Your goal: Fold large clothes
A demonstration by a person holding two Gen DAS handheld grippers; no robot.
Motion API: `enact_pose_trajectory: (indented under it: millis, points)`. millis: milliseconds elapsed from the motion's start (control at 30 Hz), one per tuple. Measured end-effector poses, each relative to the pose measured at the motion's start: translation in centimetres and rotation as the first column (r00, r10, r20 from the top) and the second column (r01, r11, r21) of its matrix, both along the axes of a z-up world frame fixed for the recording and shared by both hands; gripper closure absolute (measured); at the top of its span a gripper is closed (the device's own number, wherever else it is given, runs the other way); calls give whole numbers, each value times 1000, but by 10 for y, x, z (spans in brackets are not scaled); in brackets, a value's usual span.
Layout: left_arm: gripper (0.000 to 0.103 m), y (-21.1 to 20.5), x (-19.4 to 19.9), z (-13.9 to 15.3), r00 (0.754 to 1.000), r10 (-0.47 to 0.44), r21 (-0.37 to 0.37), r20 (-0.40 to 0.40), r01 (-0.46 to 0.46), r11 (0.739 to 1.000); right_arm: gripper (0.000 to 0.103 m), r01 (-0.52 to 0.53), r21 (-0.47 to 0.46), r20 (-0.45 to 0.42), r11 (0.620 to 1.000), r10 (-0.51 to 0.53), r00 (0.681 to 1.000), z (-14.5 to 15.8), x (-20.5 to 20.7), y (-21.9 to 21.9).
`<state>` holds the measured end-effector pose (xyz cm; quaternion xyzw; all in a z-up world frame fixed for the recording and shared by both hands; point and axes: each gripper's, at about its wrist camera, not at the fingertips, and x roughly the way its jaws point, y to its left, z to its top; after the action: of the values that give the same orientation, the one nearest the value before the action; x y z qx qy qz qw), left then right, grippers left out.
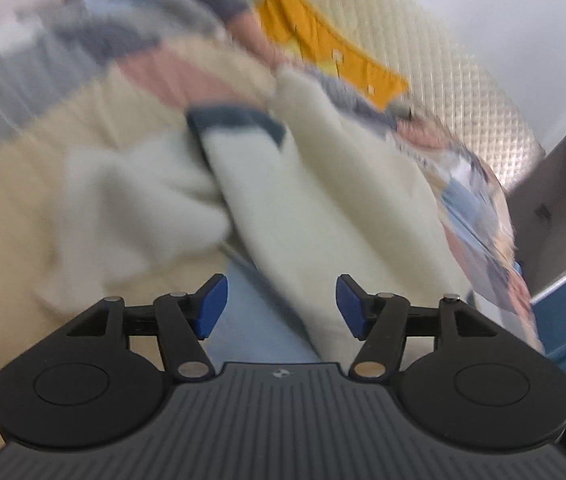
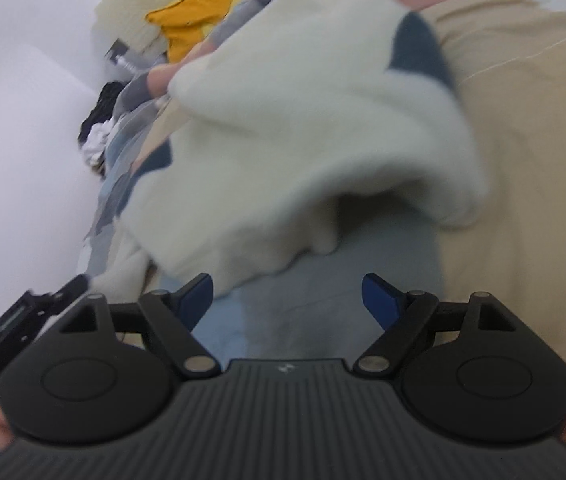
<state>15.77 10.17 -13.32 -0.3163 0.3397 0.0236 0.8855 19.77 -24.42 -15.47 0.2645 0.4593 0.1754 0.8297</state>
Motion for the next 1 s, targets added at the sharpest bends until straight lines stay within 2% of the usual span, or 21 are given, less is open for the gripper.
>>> enact_pose_trajectory:
  millis: [67,200,400,600,633,667,700,767,800,1000]
  points:
    - [37,2,13,-10,999,24,-57,-30,-26,998,20,10,17,6,1000,-10,1000,-1,2,3]
    - [36,-2,41,-29,996,30,-113,-79,-39,993,20,64,57,3,996,-64,998,-5,11,1]
    - [36,-7,76,-60,990,32,-134,-136,-50,990,19,185,136,0,973,-187,982,-12,25,-15]
    - [37,-14,101,-78,996,34,-160,-85,-48,986,19,273,148,35,951,-281,959,-23,40,-22]
    - [41,-15,104,-78,997,28,-159,-68,-39,986,19,274,145,39,951,-283,958,-24,41,-27]
    - [50,-17,106,-76,998,18,-154,-54,-26,988,19,273,134,46,953,-281,958,-26,42,-27]
    - [55,-19,108,-74,999,9,-137,-44,-15,990,18,268,120,56,956,-276,960,-27,44,-25]
    - [84,-19,107,-70,1000,5,-113,-25,-8,994,18,265,112,59,958,-272,960,-29,46,-24]
    - [89,-18,107,-67,1000,0,-117,-5,-1,993,18,266,111,61,958,-273,960,-29,47,-24]
    - [91,-15,90,-44,995,11,-172,97,6,985,18,268,160,62,950,-280,958,-30,46,-31]
